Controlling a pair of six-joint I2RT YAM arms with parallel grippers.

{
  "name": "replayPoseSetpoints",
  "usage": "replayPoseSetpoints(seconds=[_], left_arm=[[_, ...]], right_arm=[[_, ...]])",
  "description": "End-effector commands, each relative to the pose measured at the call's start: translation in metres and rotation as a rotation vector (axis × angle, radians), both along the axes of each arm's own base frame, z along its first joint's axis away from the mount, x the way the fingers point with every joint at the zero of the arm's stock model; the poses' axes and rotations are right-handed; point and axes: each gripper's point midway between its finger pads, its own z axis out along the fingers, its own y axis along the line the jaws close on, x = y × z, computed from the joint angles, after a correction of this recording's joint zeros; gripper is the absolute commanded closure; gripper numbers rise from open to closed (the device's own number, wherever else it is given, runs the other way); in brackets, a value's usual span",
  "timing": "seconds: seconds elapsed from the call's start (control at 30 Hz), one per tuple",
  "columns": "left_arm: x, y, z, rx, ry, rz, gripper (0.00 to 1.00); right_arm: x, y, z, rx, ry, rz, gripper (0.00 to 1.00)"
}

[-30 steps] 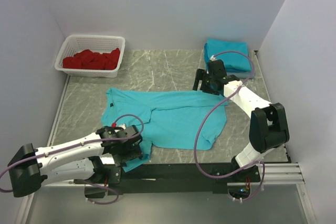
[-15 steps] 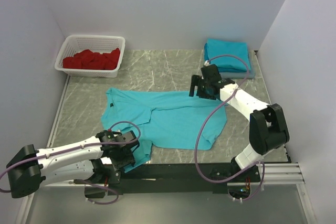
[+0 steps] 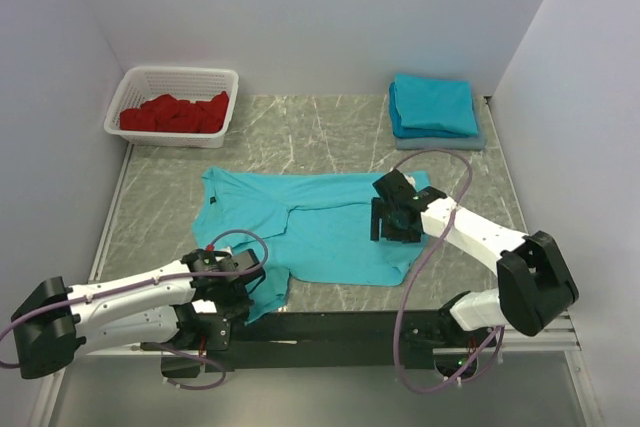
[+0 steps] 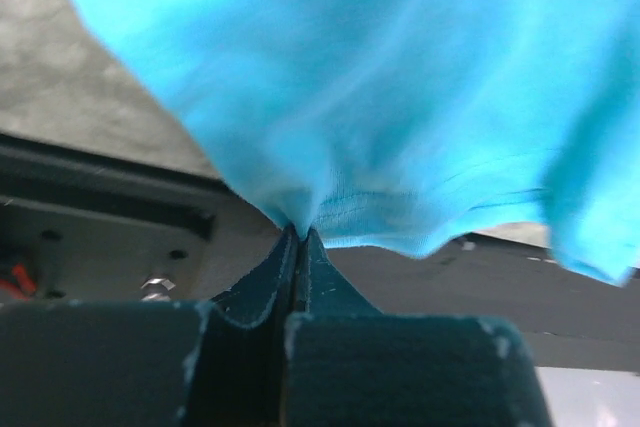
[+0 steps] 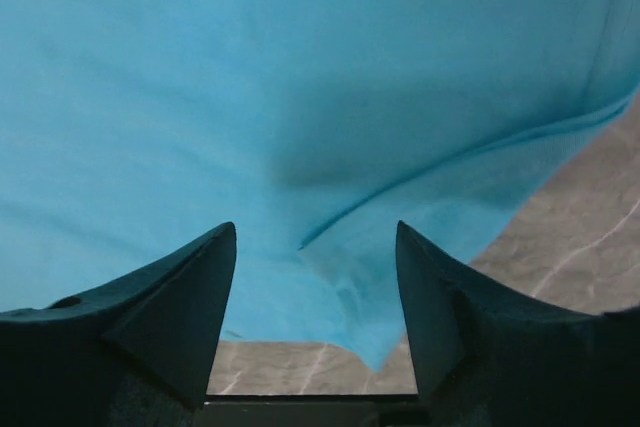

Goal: Fold and stack the t-shirts
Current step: Fold the tshirt

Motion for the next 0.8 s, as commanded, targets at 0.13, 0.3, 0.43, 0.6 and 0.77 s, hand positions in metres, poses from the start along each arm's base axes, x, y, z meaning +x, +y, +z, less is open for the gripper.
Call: replayPoseSetpoints(seconds=[0.13, 0.3, 0.43, 0.6, 0.77], left_arm=[[0.028, -0.021, 0.01, -0.114, -0.163, -0.014, 0.99], [0.03, -0.026, 0.012, -0.156, -0.185, -0.036, 1.0], [0.035, -0.033, 0.02, -0.192, -0.216, -0.033, 0.99], [0.043, -0.037, 0.031, -0.212, -0.262, -0.03, 0.99], [0.049, -0.044, 0.036, -0.24, -0.291, -0.029, 0.99]], right_arm=[[-0.017, -0.001, -0.023, -0.019, 0.1, -0.037, 0.46], [-0.027, -0.003, -0.031, -0.054, 0.142, 0.023, 0.5], [-0.029, -0.001, -0.035, -0.065, 0.169, 0.035, 0.5], [-0.035, -0.009, -0.042, -0.104, 0.196, 0.003, 0.55], [-0.033, -0.022, -0.037, -0.167, 0.177, -0.045, 0.86]])
